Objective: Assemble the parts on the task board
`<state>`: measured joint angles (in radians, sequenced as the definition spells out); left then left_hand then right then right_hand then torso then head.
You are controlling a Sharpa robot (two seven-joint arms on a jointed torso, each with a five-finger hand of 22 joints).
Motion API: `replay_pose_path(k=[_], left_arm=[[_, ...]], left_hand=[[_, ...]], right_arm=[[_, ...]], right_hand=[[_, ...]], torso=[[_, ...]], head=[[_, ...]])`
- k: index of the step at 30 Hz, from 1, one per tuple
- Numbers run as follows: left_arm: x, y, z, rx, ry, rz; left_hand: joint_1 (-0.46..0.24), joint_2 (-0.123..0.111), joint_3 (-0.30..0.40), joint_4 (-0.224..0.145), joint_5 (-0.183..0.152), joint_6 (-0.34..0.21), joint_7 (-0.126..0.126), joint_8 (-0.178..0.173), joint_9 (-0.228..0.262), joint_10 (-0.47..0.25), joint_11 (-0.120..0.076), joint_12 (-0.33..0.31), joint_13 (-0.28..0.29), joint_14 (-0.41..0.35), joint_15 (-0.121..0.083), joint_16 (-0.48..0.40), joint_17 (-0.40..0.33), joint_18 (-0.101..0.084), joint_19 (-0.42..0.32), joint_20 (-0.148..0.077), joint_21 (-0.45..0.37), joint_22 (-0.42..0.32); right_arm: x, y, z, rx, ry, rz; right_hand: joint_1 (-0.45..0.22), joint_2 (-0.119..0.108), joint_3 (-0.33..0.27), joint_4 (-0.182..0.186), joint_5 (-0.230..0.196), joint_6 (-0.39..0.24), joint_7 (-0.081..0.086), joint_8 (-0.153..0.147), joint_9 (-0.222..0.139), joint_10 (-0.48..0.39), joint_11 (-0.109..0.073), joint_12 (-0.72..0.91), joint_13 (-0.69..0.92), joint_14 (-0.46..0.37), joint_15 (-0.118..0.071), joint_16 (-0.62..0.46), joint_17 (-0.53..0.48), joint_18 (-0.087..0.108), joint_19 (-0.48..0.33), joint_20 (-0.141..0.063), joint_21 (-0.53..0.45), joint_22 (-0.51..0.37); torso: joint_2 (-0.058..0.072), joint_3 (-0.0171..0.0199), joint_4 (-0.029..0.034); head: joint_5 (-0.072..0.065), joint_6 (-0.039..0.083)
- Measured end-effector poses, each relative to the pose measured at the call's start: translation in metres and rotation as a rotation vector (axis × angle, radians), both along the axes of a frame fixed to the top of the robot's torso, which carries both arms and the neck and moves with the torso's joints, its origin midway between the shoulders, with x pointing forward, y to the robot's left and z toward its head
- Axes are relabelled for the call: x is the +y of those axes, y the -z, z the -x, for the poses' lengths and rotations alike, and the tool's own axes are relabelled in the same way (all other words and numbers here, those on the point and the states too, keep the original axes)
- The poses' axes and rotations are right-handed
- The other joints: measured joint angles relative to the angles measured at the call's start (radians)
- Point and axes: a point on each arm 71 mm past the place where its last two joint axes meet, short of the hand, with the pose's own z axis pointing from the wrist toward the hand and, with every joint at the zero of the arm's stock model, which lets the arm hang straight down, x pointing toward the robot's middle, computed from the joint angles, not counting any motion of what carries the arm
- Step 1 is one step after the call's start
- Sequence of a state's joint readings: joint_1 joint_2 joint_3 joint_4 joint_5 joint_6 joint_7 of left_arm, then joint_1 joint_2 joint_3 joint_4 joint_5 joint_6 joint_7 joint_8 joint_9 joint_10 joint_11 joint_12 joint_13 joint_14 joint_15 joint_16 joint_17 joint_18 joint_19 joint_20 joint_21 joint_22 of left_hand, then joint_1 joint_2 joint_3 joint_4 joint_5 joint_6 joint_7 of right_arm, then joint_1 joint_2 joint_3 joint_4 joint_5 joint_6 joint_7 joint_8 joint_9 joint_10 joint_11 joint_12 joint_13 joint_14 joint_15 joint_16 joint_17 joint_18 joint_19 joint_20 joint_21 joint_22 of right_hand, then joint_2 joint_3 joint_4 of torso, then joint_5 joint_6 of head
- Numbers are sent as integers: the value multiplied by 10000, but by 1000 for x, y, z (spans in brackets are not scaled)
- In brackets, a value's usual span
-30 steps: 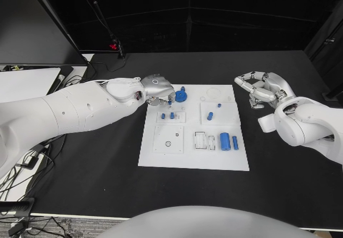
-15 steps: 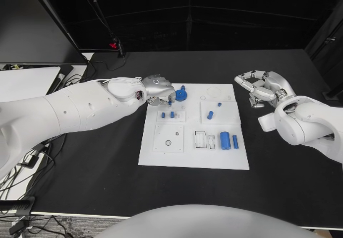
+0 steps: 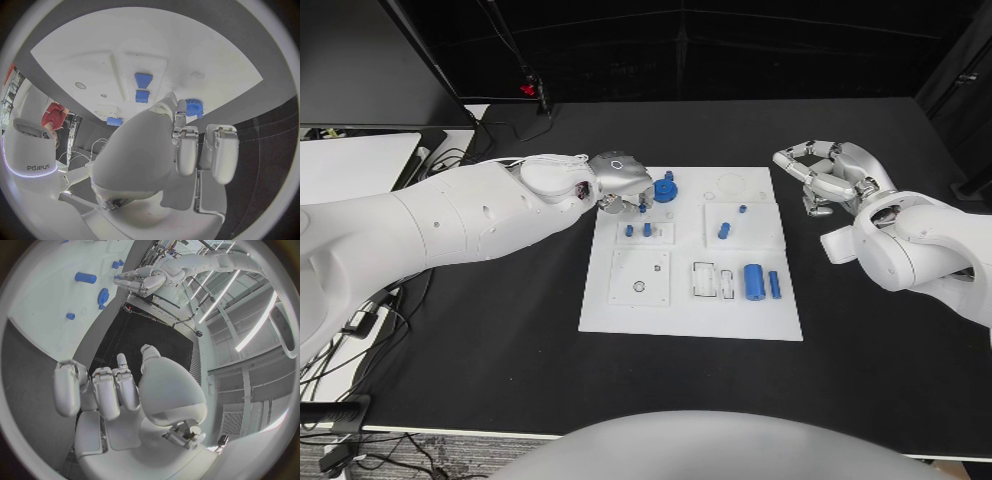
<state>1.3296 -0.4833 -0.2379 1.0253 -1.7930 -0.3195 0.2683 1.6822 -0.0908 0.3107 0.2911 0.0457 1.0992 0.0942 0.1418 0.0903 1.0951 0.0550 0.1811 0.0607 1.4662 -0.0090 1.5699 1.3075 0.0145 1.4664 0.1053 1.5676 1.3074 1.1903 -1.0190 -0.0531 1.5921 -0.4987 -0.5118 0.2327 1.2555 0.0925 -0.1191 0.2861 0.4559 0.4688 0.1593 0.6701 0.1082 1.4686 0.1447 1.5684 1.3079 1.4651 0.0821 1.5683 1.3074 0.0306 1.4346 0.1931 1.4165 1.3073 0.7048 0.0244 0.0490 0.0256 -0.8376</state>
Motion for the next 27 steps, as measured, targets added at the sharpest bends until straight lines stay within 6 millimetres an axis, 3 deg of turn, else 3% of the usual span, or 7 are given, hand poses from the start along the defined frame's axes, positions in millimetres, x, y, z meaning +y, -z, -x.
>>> replay_pose_path(k=[27], left_arm=[[-4,2,-3,271,-48,-250]], left_hand=[[-57,-48,48,-53,0,-24,53,-6,9,-61,61,-133,0,4,31,0,-1,-1,0,0,-39,0]], right_arm=[[0,0,0,14,-5,1]], right_hand=[[41,41,0,0,0,-34,-33,0,-7,0,0,0,0,0,0,0,0,1,0,0,0,0]], torso=[[-3,1,-6]], head=[[-11,-48]])
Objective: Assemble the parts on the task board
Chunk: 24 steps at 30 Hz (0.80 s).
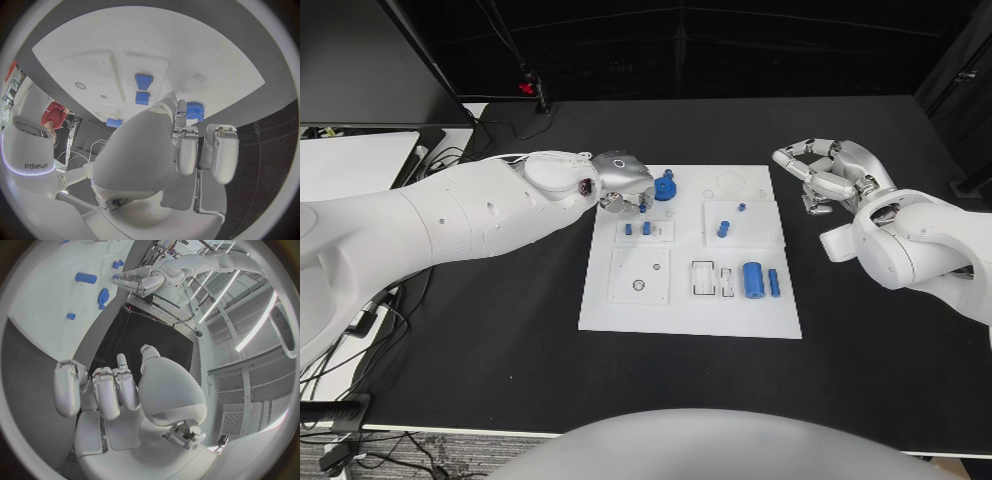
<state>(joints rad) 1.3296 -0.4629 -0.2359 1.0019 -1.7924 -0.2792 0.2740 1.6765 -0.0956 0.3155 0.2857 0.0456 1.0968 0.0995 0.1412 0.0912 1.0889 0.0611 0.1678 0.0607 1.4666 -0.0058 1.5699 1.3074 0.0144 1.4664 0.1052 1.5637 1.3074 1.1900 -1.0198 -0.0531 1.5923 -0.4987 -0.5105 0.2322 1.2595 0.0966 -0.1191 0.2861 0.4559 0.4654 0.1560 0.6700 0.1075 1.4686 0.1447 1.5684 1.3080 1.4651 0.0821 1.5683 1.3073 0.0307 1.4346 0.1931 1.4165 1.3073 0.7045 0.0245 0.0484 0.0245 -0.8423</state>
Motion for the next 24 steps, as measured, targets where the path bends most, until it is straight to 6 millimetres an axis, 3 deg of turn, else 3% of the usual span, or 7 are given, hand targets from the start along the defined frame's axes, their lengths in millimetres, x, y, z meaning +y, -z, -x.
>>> replay_pose_path(k=[4,8,14,24], left_arm=[[0,0,0,59,-20,-51],[1,4,0,173,-72,-144],[1,5,-1,237,-132,-207],[3,4,-1,152,-226,-162]], left_hand=[[-175,-126,5,1,3,-343,247,-243,-77,-299,115,-235,0,-5,121,0,0,1,0,0,-116,0],[-231,-427,-15,23,4,-916,225,-505,-212,-516,118,-326,0,-9,180,0,0,0,0,0,-309,0],[-416,-667,-220,32,4,-1161,263,-542,-218,-658,152,-326,16,8,121,0,0,1,0,0,-383,0],[-484,-735,-345,17,4,-1542,308,-632,-229,-846,187,-326,25,-7,105,0,0,0,0,0,-542,0]], right_arm=[[0,0,0,2,-3,-1],[0,0,0,3,-5,-1],[0,0,0,6,-10,-3],[1,0,0,12,-20,-6]], right_hand=[[0,0,0,0,0,0,0,0,0,0,0,0,0,0,0,0,0,-1,0,0,0,0],[0,0,-25,25,0,0,0,0,1,0,0,0,0,0,0,0,0,0,0,0,0,0],[0,0,-25,25,0,1,0,0,-8,0,0,0,0,0,0,0,0,0,0,0,0,0],[0,0,-24,24,0,0,0,0,-7,0,0,0,0,0,0,0,0,0,0,0,0,0]], torso=[[0,0,0],[0,0,0],[1,1,0],[1,1,5]], head=[[-6,-4],[-8,-5],[-8,-13],[-8,-5]])
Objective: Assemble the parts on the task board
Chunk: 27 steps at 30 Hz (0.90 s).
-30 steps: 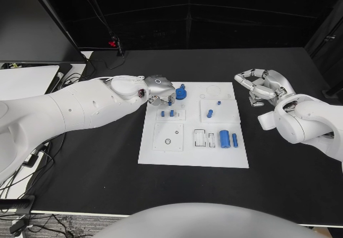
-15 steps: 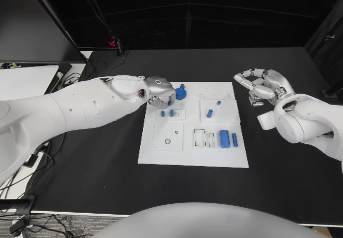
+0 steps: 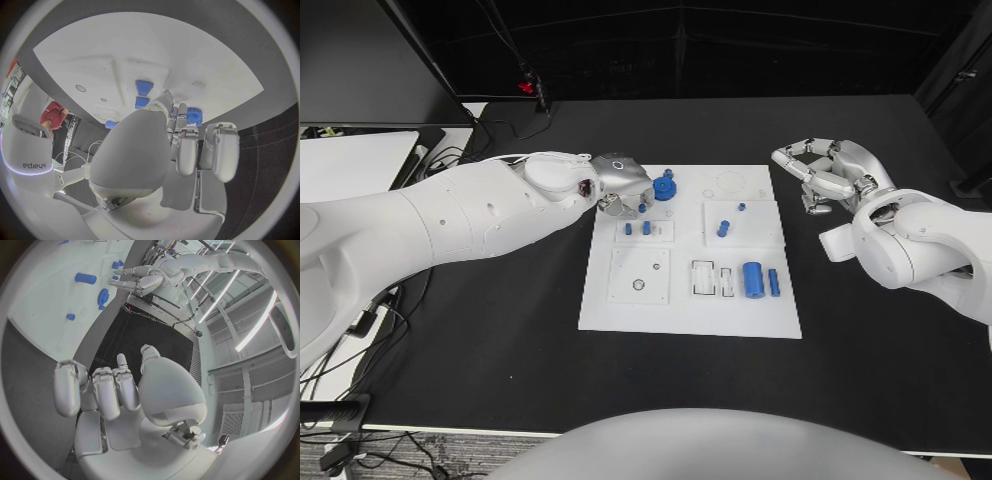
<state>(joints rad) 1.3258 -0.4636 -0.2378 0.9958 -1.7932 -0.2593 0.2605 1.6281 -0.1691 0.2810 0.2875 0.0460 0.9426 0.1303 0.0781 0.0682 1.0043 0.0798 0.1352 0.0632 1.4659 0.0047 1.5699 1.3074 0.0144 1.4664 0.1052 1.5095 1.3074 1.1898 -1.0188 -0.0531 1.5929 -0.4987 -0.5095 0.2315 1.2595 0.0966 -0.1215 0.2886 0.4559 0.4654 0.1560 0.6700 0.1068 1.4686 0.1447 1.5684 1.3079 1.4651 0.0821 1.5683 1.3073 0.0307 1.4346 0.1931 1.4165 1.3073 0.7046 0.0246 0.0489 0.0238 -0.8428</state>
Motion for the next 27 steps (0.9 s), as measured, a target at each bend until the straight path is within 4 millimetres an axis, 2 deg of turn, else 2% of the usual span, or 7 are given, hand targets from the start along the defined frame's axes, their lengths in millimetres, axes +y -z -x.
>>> replay_pose_path(k=[11,17,20,22,24,26,27], left_arm=[[26,-6,0,-679,-460,444],[48,-13,6,-1338,-691,1016],[59,-17,9,-1602,-824,1473],[65,-21,11,-1707,-945,2007],[68,-25,13,-1705,-1021,2560],[71,-29,17,-1587,-1113,3287],[73,-30,19,-1497,-1161,3629]], left_hand=[[-36,-32,-186,-10,0,-601,161,0,-1,-508,138,0,16,0,0,-232,0,0,0,0,-533,0],[-261,-148,-577,27,25,-2219,576,30,6,-1454,497,263,95,-145,323,-1067,-174,257,-518,317,-1356,0],[-659,37,-576,28,57,-2299,596,501,126,-1486,541,725,192,-2026,430,-3371,-3331,490,-1344,429,-2447,0],[-934,224,-496,63,57,-2190,612,898,223,-1336,605,1106,258,-3529,533,-5507,-5891,887,-2441,525,-3926,6],[-1122,229,-484,50,57,-2122,618,1091,253,-1323,595,1287,267,-3951,570,-6263,-6524,1133,-3371,569,-5200,7],[-1424,248,-469,35,56,-2111,629,1363,293,-1291,628,1568,272,-4568,662,-7225,-7100,1525,-5073,647,-7602,-566],[-1586,243,-474,29,57,-2035,628,1464,307,-1230,615,1680,279,-4800,705,-7532,-7272,1562,-5453,681,-8175,-788]], right_arm=[[0,0,0,-3,2,6],[-1,-1,2,10,-23,46],[-3,-6,1,22,-81,161],[-4,-12,-2,-1,-190,317],[-3,-17,-5,-47,-332,502],[-1,-21,-8,-114,-546,806],[1,-22,-10,-167,-649,965]], right_hand=[[0,0,1,-1,0,0,0,36,1,0,0,0,0,0,0,0,0,-1,-38,38,-41,0],[132,-18,-65,4,0,0,0,94,-57,0,0,0,0,0,0,0,0,162,-230,36,-294,0],[310,-45,-131,-12,-126,0,0,156,-109,0,0,-17,0,0,0,0,0,161,-253,35,-313,0],[497,-70,-146,-21,-342,185,23,261,-122,-56,-1,-375,0,0,0,0,0,161,-320,9,-396,0],[725,-111,-173,-49,-509,408,36,267,-166,-1231,-44,-1191,2,0,0,0,0,162,-459,-26,-520,0],[1241,-118,-173,-49,-830,863,73,227,-250,-4184,-181,-3577,-1860,12,-176,0,0,160,-436,-133,-471,0],[1392,-125,-169,-45,-920,1020,97,163,-280,-4899,-252,-4316,-2633,15,-201,0,0,161,-326,-195,-362,0]], torso=[[-5,3,21],[-15,-2,27],[-19,-5,27],[-20,-3,35],[-21,2,45],[-23,2,49],[-27,2,51]], head=[[-19,76],[-46,121],[-101,137],[-164,160],[-218,191],[-259,219],[-281,231]])
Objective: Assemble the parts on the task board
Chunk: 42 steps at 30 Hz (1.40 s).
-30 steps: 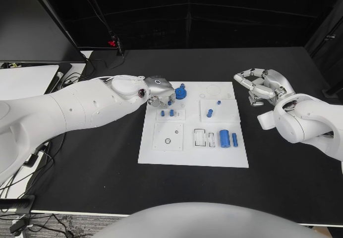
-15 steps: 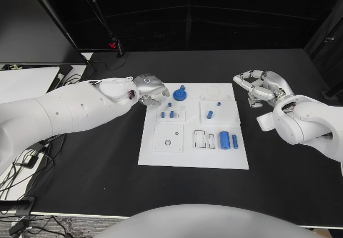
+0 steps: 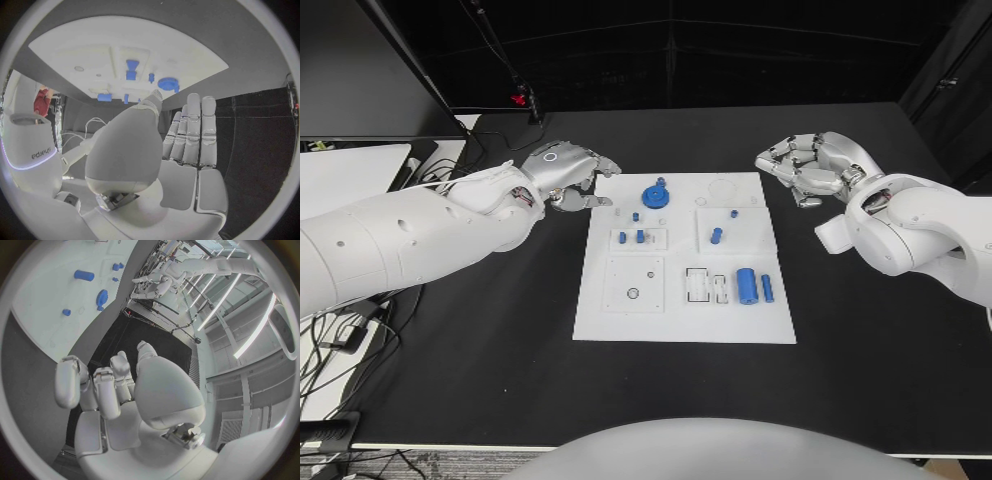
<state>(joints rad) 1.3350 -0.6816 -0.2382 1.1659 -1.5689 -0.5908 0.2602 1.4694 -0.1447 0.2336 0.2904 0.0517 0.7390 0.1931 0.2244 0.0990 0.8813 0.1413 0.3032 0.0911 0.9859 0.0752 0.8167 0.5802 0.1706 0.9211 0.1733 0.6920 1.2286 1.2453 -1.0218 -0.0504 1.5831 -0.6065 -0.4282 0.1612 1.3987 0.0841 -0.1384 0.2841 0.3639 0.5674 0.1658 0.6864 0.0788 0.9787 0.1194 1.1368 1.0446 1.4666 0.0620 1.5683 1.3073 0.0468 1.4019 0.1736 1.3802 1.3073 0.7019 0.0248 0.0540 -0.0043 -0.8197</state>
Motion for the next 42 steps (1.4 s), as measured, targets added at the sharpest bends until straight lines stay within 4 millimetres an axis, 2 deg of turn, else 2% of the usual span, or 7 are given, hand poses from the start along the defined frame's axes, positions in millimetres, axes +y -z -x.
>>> replay_pose_path(k=[3,5,8,11,17,26,42], left_arm=[[3,-5,7,394,-8,1359],[3,-7,11,728,-33,2263],[2,-10,16,1371,-82,3853],[2,-11,22,2015,-116,5386],[-3,-10,32,3074,-142,7972],[-4,-5,38,4260,-540,10107],[0,-1,39,5103,-951,11342]], left_hand=[[-437,-18,-269,8,231,161,24,334,54,54,49,347,-3,-661,125,-823,-490,-1,-591,132,-1051,-520],[-586,0,-523,9,741,213,44,473,68,54,50,479,-27,-966,194,-1152,-700,-1,-851,198,-1481,-755],[-791,186,-1155,-6,2002,279,40,698,101,52,52,711,-94,-1369,311,-1570,-1025,0,-1320,333,-2260,-1211],[-1131,459,-1904,-39,2357,278,42,893,102,-131,176,961,-179,-1928,486,-1929,-1385,-1,-1983,524,-3230,-1804],[-1883,755,-2947,33,2365,-395,-17,978,-37,-1141,472,1081,-254,-3277,924,-2525,-2134,-1,-3354,973,-4965,-3019],[-2946,581,-3176,86,1739,-1166,-169,1212,-224,-2201,792,1023,-253,-5332,1418,-3099,-3130,-323,-4355,1178,-6249,-4133],[-3178,269,-3226,87,1418,-2282,-300,1777,-229,-3279,1048,1373,-217,-6381,1659,-2533,-3594,-477,-4427,1160,-6269,-4886]], right_arm=[[4,-3,-5,-292,-282,643],[5,-4,-9,-506,-405,1061],[7,-3,-15,-916,-540,1798],[9,-2,-23,-1357,-630,2523],[16,0,-34,-2252,-907,3908],[27,11,-36,-3097,-1572,5722],[45,25,-32,-3293,-2533,7600]], right_hand=[[478,-45,155,69,-346,644,77,-258,-102,-1097,-159,-1926,-1903,-2,-226,0,0,0,237,-200,257,0],[827,-70,313,83,-603,1108,42,-530,-145,-1254,-249,-3028,-2913,2,-320,0,0,-1,377,-339,406,0],[1228,-258,562,55,-1036,1858,-3,-1301,-186,-988,-247,-4906,-4844,-34,-355,-125,4,-2,586,-409,598,0],[1624,-343,826,63,-1372,2424,-44,-1762,-151,-905,-230,-6094,-6076,-34,-355,-147,8,-2,589,-409,838,0],[2023,-632,1222,49,-2243,2857,-82,-2833,-152,-583,-157,-7602,-7844,-34,-355,-147,7,-2,586,-407,943,0],[2357,-863,1423,-18,-3047,3069,-191,-3989,-152,-405,-50,-8559,-9107,-35,-279,-147,6,-2,650,-341,784,0],[2224,-1077,1422,-19,-3118,3249,-88,-4428,-144,-444,-89,-8814,-9540,-34,-280,-186,5,-1,649,-341,599,0]], torso=[[-5,1,18],[-8,5,27],[-8,5,29],[-8,2,27],[-8,1,21],[6,6,6],[15,12,1]], head=[[-111,41],[-194,80],[-287,132],[-329,186],[-433,316],[-626,466],[-736,437]])
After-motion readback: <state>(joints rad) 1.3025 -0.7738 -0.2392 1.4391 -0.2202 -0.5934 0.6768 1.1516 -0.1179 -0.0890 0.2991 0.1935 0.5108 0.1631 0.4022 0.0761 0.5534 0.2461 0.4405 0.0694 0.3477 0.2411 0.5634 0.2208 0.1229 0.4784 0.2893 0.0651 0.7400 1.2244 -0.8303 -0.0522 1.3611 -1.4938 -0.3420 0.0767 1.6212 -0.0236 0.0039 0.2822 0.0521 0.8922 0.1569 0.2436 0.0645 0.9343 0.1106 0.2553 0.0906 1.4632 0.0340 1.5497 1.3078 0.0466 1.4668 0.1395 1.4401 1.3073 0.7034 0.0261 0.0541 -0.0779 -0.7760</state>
